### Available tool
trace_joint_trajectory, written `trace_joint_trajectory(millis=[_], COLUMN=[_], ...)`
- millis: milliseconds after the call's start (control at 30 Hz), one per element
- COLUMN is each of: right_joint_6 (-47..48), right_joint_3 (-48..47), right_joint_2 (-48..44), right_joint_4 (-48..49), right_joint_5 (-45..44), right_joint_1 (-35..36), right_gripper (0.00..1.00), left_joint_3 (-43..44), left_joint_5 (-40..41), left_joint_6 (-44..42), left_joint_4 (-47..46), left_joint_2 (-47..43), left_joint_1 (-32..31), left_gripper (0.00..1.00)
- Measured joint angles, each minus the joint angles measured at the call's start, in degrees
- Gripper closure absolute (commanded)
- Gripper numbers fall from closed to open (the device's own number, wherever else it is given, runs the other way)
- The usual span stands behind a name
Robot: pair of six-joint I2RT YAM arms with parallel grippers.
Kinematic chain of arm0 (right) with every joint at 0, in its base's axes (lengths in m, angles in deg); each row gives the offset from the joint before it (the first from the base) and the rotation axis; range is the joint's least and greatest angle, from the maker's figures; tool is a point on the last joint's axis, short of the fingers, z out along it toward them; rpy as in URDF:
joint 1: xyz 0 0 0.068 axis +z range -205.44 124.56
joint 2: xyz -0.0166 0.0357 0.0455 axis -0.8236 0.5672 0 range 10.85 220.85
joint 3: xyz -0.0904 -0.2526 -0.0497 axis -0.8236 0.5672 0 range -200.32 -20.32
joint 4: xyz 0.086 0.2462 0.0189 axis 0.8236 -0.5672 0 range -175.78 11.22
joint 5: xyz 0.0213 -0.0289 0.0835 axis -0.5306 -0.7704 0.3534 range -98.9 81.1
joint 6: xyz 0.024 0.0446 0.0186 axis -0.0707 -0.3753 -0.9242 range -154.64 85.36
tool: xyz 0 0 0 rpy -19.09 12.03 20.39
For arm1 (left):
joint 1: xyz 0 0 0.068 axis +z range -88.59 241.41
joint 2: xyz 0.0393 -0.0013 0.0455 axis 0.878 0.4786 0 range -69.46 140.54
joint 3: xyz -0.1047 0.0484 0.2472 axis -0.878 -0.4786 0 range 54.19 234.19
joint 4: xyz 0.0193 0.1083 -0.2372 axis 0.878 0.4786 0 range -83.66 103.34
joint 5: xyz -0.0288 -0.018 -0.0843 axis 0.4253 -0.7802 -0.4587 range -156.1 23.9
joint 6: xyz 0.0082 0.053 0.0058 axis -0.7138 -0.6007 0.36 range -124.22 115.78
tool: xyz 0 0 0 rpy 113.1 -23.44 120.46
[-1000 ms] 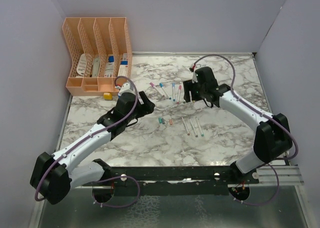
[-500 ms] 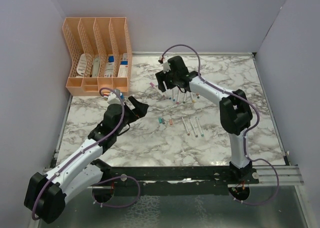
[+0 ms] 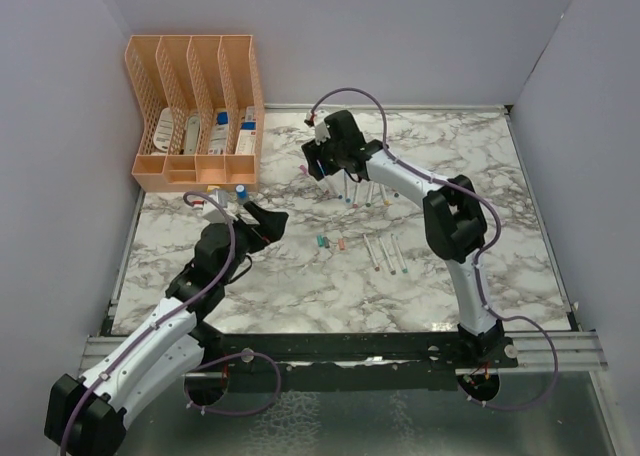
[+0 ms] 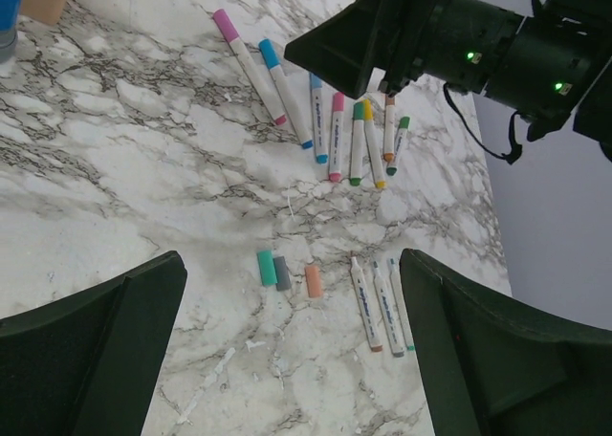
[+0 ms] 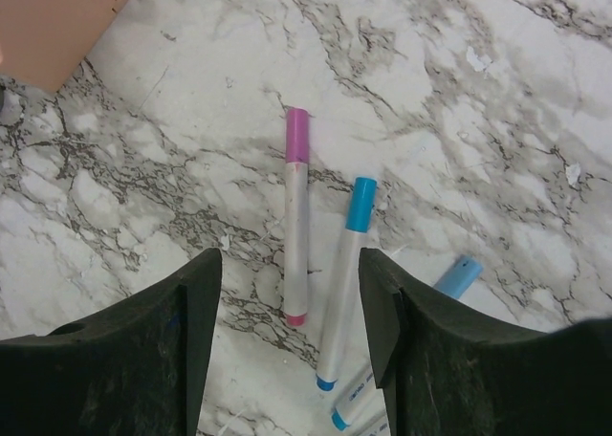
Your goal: Open the pen caps
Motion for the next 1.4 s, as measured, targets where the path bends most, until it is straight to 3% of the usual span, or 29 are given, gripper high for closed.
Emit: trace_joint_trajectory(millis=[1033, 1233, 1300, 1400], right_joint_6=[1.2, 2.0, 2.0, 1.5], right_joint_3=[-5.0, -5.0, -4.8, -3.1], right_joint_2=[10.8, 11.0, 11.0, 10.7], right_joint_4=[0.3, 0.5, 0.8, 3.4], right_joint_5=[1.0, 0.3, 0.2, 0.1], right_joint_1=[1.6, 2.6, 3.1, 3.7], right_gripper=[0.5, 0.66, 0.75, 0.97], left_joint_3=[-0.5, -0.5, -0.5, -0.5], left_joint_5=[2.0, 2.3, 2.5, 2.8], left_joint_6=[0.3, 0.3, 0.3, 0.3], left_joint_4=[0.1, 0.5, 0.7, 1.2], left_joint_2=[-1.8, -2.5, -3.0, -3.5], left_joint_1=[1.5, 2.0, 2.2, 2.4], left_gripper=[0.03, 0.03, 0.03, 0.03])
